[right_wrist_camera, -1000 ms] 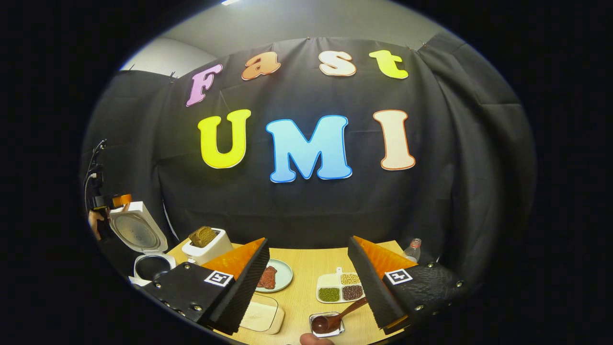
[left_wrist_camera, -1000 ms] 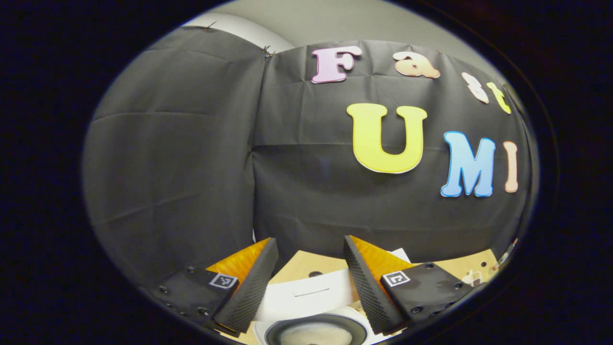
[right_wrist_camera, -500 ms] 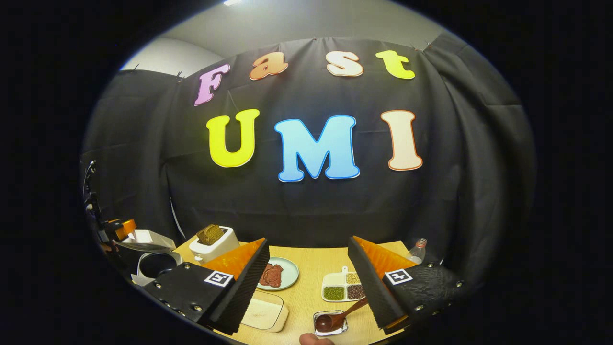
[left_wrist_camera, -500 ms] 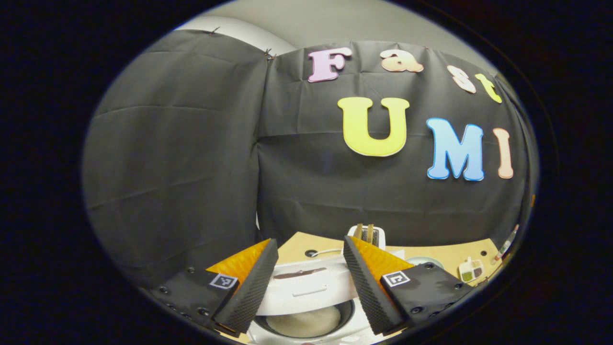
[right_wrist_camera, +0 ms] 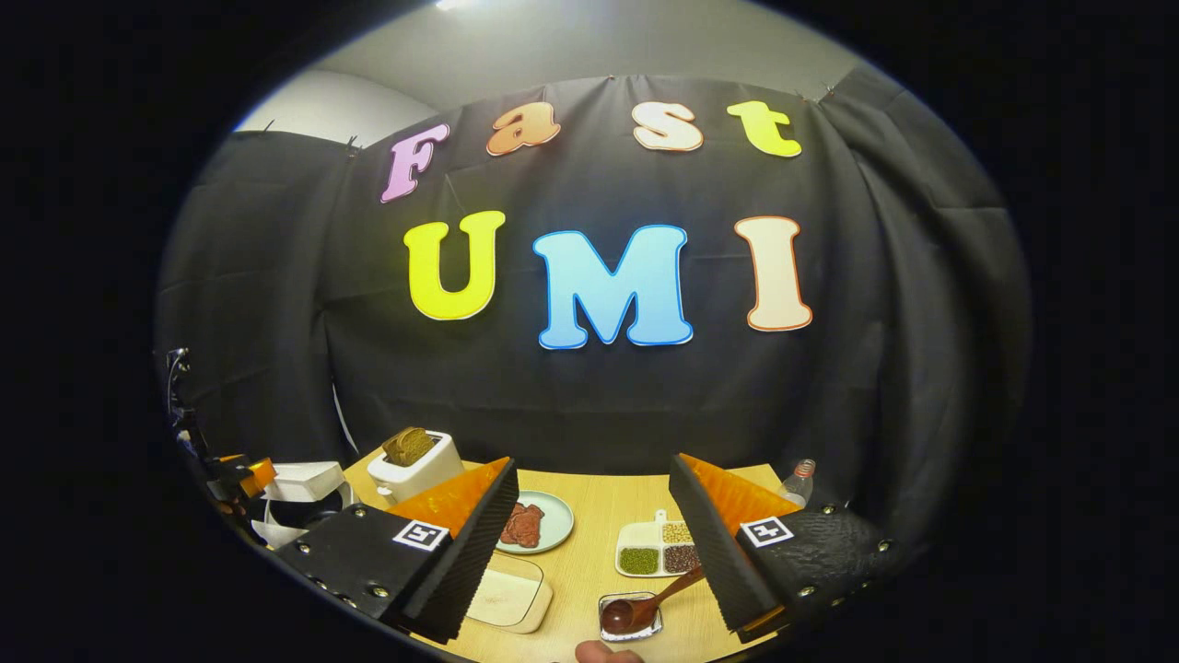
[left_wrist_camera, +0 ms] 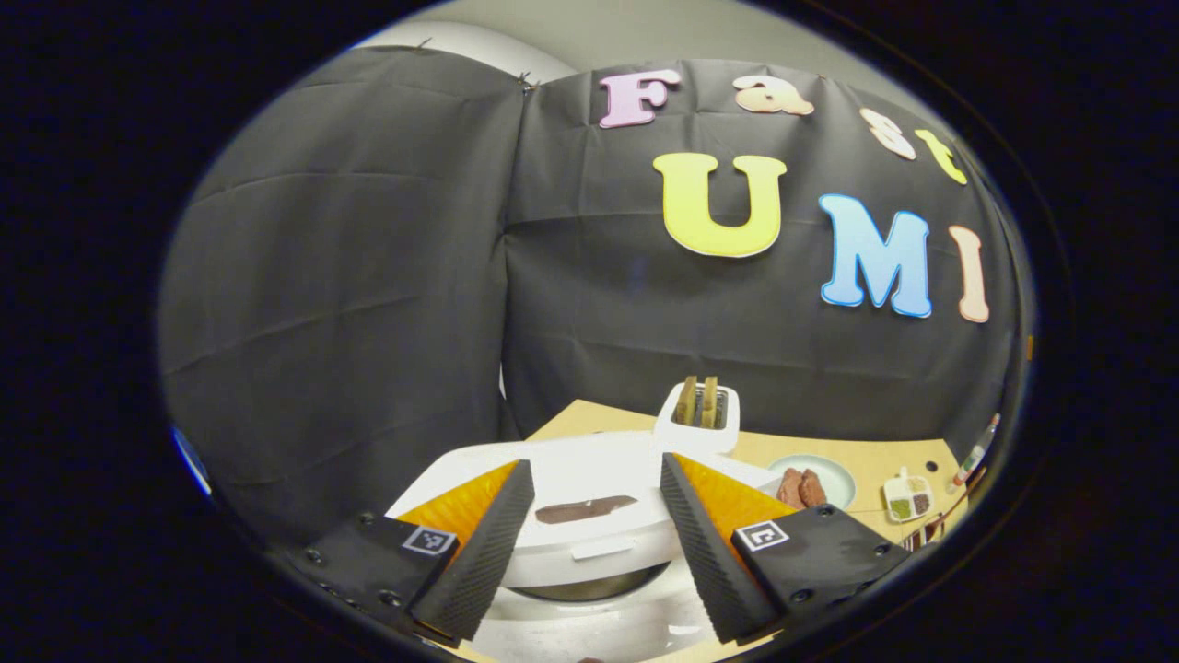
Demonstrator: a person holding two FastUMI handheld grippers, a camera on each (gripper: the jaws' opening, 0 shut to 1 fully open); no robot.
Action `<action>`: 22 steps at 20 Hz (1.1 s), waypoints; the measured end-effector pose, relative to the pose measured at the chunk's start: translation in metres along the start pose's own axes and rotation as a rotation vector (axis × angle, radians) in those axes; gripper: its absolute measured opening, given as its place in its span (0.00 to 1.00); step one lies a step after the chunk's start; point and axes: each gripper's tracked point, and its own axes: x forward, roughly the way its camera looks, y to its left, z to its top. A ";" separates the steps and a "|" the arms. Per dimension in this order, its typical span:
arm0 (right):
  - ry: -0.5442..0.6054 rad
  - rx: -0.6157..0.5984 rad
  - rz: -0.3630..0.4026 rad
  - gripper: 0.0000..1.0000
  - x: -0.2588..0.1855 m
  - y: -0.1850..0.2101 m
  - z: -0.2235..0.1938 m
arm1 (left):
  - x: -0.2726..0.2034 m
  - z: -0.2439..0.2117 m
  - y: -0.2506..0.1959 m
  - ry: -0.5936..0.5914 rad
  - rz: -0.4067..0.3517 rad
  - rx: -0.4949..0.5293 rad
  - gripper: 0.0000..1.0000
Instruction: Close the left gripper, press the button to open the rice cooker; take a wooden spoon from the chopstick holder with the right hand, scoop a spoonful of rice and pour it into the rice cooker, then put the wooden spoon back into the chopstick holder.
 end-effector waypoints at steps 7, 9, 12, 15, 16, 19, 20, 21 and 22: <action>-0.001 -0.009 0.009 1.00 -0.003 0.004 -0.001 | -0.008 -0.022 -0.001 0.035 0.005 0.018 0.90; 0.004 -0.007 0.008 1.00 -0.003 0.003 -0.002 | -0.009 -0.023 -0.001 0.038 0.006 0.015 0.95; 0.009 0.010 0.005 1.00 -0.003 0.003 -0.004 | -0.009 -0.029 -0.002 0.050 0.007 0.015 0.95; 0.005 0.003 0.001 1.00 -0.005 0.002 -0.003 | -0.012 -0.040 -0.002 0.079 0.008 0.015 0.99; 0.004 0.001 -0.001 1.00 -0.005 0.002 -0.003 | -0.011 -0.046 -0.002 0.088 0.009 0.021 0.95; 0.009 0.003 -0.006 1.00 -0.006 0.000 -0.004 | -0.010 -0.070 -0.005 0.129 0.005 0.052 0.99; 0.012 0.005 -0.008 1.00 -0.006 0.000 -0.005 | -0.009 -0.082 -0.004 0.158 0.003 0.057 0.99; 0.014 0.007 -0.008 1.00 -0.006 0.000 -0.006 | -0.011 -0.088 -0.004 0.182 0.007 0.053 0.91; 0.016 0.008 -0.008 1.00 -0.006 -0.001 -0.006 | -0.009 -0.082 -0.003 0.158 0.012 0.050 0.94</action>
